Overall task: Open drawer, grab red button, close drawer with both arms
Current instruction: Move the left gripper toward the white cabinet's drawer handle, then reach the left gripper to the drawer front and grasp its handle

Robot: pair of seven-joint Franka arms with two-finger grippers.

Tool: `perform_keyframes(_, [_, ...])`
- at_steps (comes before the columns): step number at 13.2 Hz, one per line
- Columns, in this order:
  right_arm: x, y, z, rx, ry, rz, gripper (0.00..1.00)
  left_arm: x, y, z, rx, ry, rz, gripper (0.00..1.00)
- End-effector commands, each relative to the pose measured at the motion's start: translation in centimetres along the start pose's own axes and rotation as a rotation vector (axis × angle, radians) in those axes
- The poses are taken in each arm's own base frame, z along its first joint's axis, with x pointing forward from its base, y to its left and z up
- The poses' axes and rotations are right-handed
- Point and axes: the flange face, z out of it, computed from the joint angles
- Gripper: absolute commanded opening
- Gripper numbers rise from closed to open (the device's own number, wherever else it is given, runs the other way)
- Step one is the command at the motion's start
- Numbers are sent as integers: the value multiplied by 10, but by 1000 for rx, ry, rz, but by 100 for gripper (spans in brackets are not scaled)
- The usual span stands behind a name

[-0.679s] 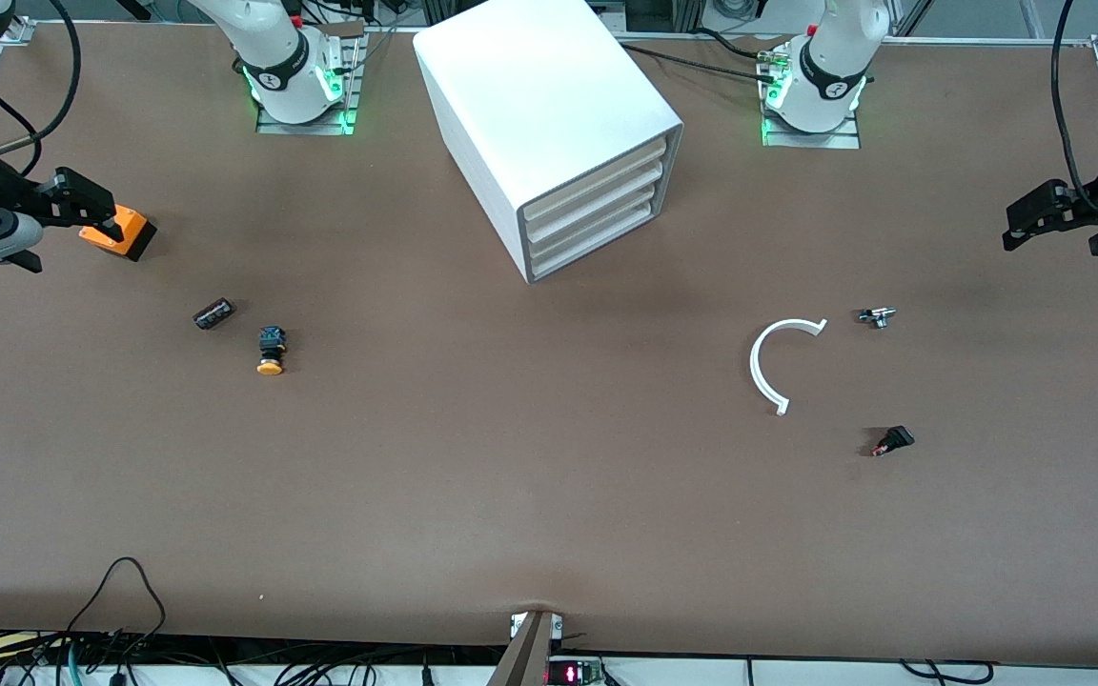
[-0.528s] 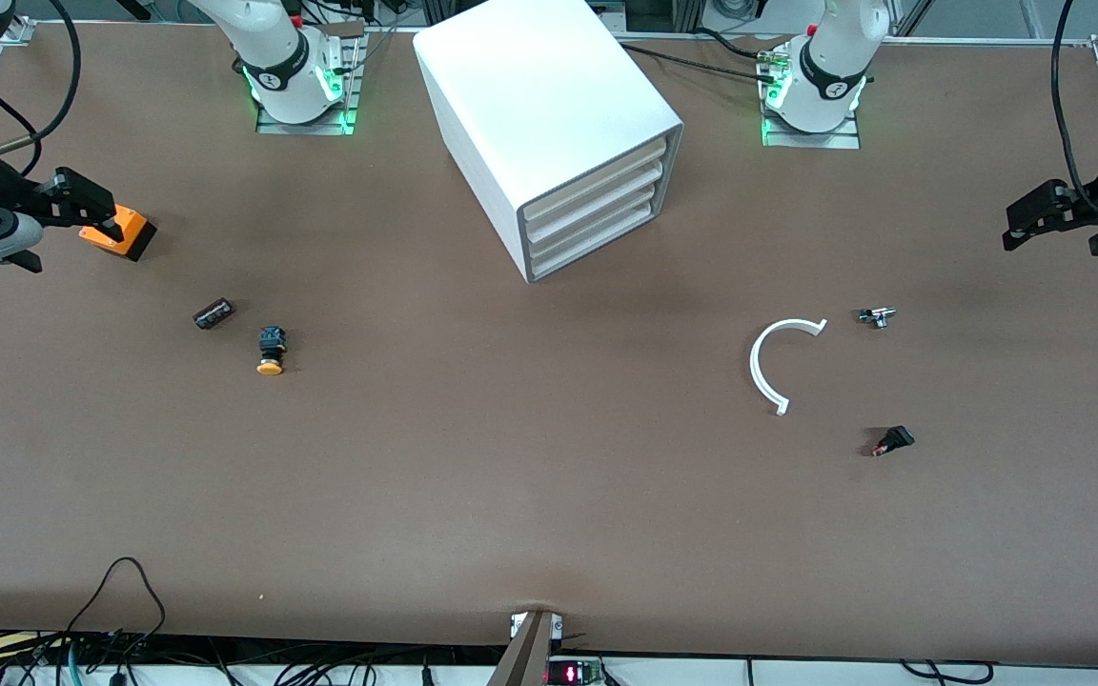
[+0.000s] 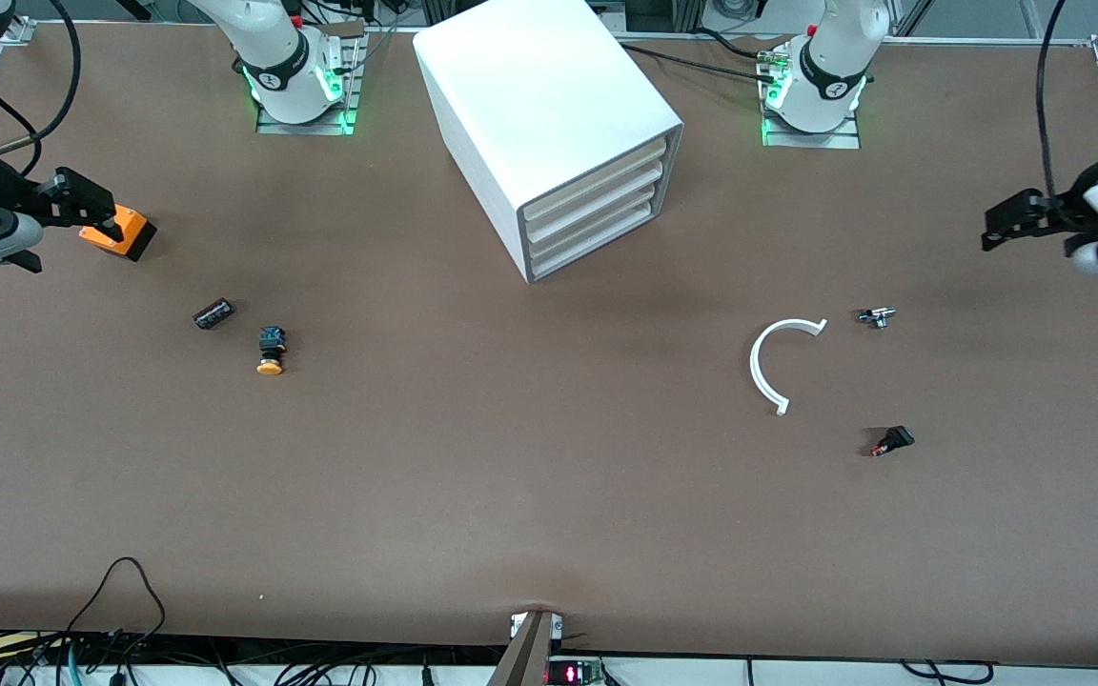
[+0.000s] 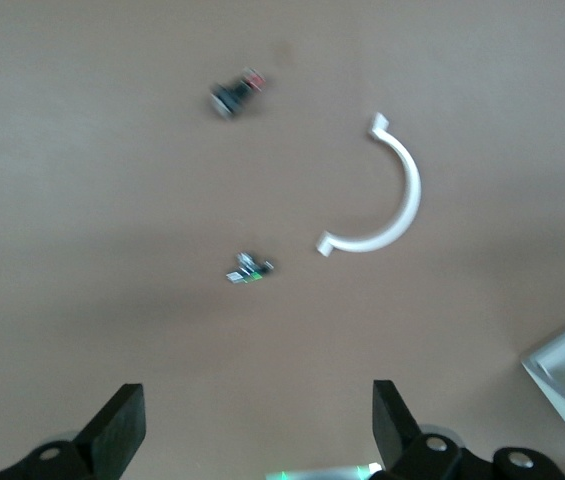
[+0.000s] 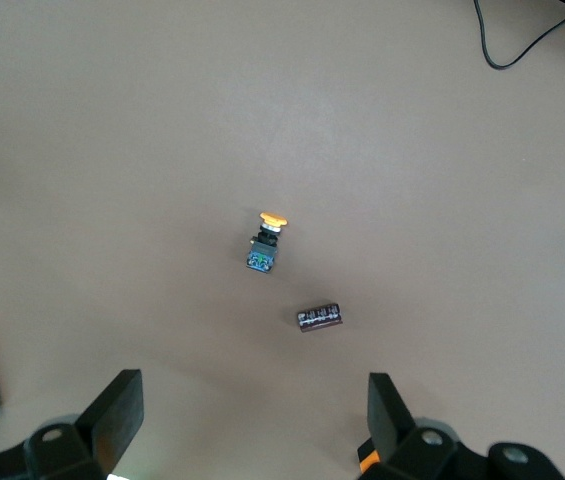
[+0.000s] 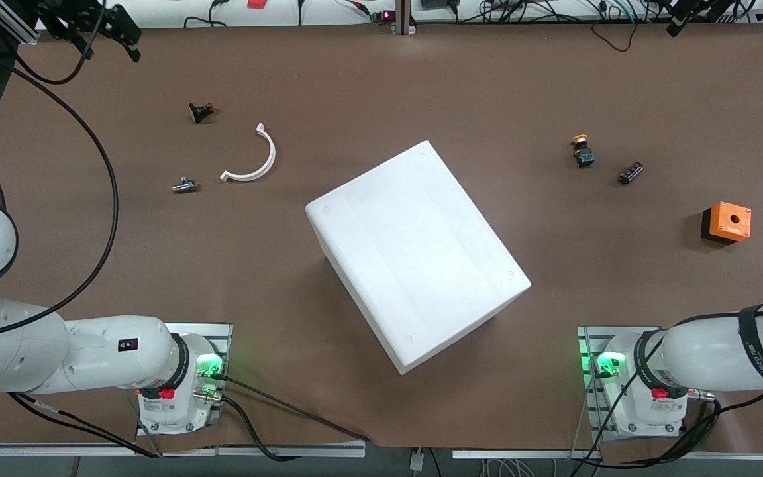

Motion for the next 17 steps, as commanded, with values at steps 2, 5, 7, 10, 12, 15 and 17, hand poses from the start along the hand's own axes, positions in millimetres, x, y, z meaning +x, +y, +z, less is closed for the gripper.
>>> perform_keyframes(2, [2, 0, -7, -18, -1, 7, 99, 13, 26, 37, -189, -124, 113, 100])
perform_keyframes(5, [2, 0, -7, -18, 1, 5, 99, 31, 34, 81, -326, -207, 208, 100])
perform_keyframes(7, [2, 0, -6, -17, -2, 5, 99, 42, 40, 121, -491, -259, 281, 100])
perform_keyframes(10, [2, 0, -6, -18, -3, 5, 99, 59, 53, 178, -704, -300, 347, 100])
perform_keyframes(12, [2, 0, -6, -18, -3, 5, 99, 63, 67, 218, -837, -314, 400, 99])
perform_keyframes(15, [2, 1, -6, -18, -4, 8, 99, 56, 103, 292, -1091, -331, 484, 93])
perform_keyframes(17, [2, 1, -6, -18, -3, 8, 99, 51, 130, 331, -1220, -322, 518, 89])
